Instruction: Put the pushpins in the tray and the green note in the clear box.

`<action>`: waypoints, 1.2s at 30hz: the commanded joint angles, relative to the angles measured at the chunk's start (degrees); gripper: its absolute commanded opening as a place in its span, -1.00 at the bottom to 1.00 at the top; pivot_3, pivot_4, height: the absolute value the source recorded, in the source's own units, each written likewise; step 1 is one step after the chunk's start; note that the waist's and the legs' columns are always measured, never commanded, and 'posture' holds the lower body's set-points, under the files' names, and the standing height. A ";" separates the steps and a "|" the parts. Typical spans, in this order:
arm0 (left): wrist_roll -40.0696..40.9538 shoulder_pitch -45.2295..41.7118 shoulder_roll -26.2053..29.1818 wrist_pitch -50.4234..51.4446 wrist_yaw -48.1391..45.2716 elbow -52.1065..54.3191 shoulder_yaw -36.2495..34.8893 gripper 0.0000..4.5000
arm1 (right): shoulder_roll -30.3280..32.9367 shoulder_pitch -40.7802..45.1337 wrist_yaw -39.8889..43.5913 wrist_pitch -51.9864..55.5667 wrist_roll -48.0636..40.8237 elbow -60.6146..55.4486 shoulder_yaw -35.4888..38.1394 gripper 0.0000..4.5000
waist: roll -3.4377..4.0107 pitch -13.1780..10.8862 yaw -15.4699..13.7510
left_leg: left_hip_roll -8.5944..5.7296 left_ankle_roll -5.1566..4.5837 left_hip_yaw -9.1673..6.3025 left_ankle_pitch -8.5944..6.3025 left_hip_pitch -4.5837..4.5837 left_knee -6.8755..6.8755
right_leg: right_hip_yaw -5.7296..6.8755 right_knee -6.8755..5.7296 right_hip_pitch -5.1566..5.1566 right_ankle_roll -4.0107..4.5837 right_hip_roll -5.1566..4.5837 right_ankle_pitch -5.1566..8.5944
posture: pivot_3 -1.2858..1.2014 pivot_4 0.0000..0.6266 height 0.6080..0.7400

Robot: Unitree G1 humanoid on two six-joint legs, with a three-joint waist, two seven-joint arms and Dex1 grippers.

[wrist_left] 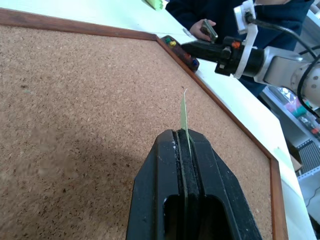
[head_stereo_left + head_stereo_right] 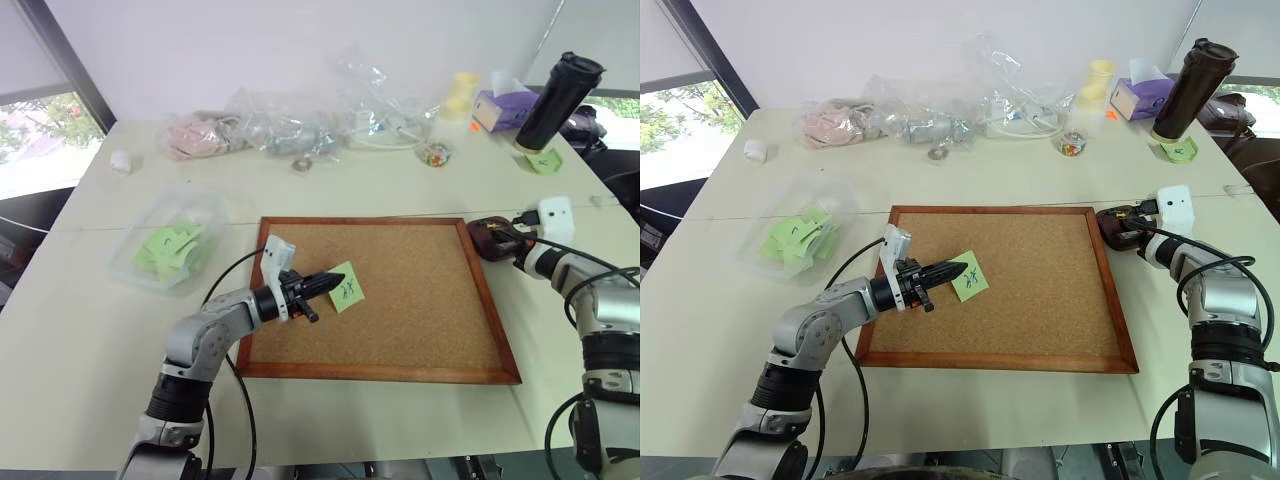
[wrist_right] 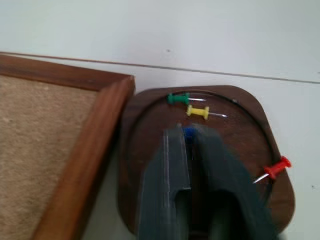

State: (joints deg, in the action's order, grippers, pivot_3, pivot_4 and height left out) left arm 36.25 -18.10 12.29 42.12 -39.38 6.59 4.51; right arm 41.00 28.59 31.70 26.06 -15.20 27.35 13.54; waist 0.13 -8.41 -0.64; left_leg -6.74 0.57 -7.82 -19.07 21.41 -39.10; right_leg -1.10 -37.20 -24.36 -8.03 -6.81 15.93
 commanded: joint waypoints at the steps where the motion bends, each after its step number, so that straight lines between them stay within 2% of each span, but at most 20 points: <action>1: -0.02 0.57 0.13 -0.75 0.12 2.62 0.15 -1.00 | -0.17 1.35 0.54 -1.59 0.41 0.01 0.28 0.08 | 0.00 0.00 0.09 | 0.00 0.00 0.00 0.00 0.00 0.00 | 0.00 0.00 0.00 0.00 0.00 0.00 | 0.03 -0.52 1.00; 5: -0.17 0.74 0.25 -0.75 0.60 2.98 0.20 -1.00 | 0.08 0.77 1.29 -2.58 0.97 -1.86 -0.17 0.98 | 0.00 0.00 0.10 | 0.01 0.00 0.00 0.00 0.00 0.00 | 0.00 0.00 0.00 0.00 0.01 0.00 | 0.03 -0.52 1.00; 9: -0.37 0.64 0.20 -0.90 0.69 2.79 0.20 -1.00 | 0.19 0.12 2.04 -1.96 0.49 -4.80 -0.03 0.98 | 0.01 0.00 0.04 | 0.00 0.00 0.00 0.00 0.00 0.00 | 0.00 0.00 0.00 0.00 0.00 0.00 | 0.03 -0.52 1.00; 14: -0.88 0.29 0.17 -1.19 0.64 2.87 0.60 -1.00 | 1.99 0.22 5.30 4.37 -4.47 -19.84 1.21 0.98 | 0.01 0.00 0.05 | 0.01 0.00 0.00 0.00 0.01 0.01 | 0.00 0.00 -0.03 0.00 0.00 0.00 | 0.03 -0.52 1.00; 17: -1.29 -0.11 0.99 -1.46 0.69 4.00 0.48 -1.00 | 3.13 -2.06 9.33 12.07 -10.85 -32.68 0.40 0.98 | 0.01 0.00 -0.03 | 0.02 0.00 -0.02 0.00 0.02 0.01 | 0.00 0.00 -0.03 0.00 0.01 0.00 | 0.03 -0.52 1.00; 25: 0.06 -2.20 5.37 0.58 2.01 11.91 -1.76 -1.00 | 5.58 -9.12 19.00 22.40 -24.89 -55.01 -3.73 0.98 | -0.01 -0.01 -0.13 | 0.01 -0.01 -0.10 -0.01 0.04 -0.01 | 0.01 0.03 0.02 0.00 0.00 0.00 | 0.03 -0.52 1.00; 31: 1.77 -7.66 8.73 3.11 10.96 16.02 -12.36 -1.00 | 4.56 -9.13 18.80 21.50 -25.16 -56.18 -7.09 0.98 | -0.06 -0.04 -0.12 | 0.03 -0.01 -0.10 -0.01 0.02 -0.01 | 0.02 0.03 0.02 0.00 0.00 0.00 | 0.03 -0.52 1.00; 34: 1.71 -9.47 15.85 3.76 14.00 14.09 -22.59 -1.00 | 3.35 -8.32 18.78 19.66 -23.31 -54.74 -10.30 0.98 | -0.16 -0.11 0.29 | 0.06 -0.01 -0.09 -0.01 0.02 0.00 | 0.02 0.02 -0.01 0.00 0.00 0.00 | 0.03 -0.52 1.00; 36: 0.21 -8.38 21.43 2.81 13.16 11.77 -26.38 -1.00 | 2.69 -7.14 19.03 18.68 -22.41 -53.53 -11.93 0.98 | -0.18 -0.11 0.60 | 0.12 0.00 -0.09 -0.01 0.01 0.07 | 0.01 0.00 -0.10 0.00 0.04 0.00 | 0.03 -0.52 1.00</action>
State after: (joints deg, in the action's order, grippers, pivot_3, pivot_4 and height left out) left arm 37.23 -26.94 31.78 45.75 -26.02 18.66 -17.90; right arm 44.01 19.83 50.50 46.47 -38.18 -25.89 1.93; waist -0.05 -8.53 -0.03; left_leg -6.62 0.57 -7.90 -19.08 21.41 -39.00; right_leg -1.09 -37.21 -24.48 -8.03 -6.77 15.93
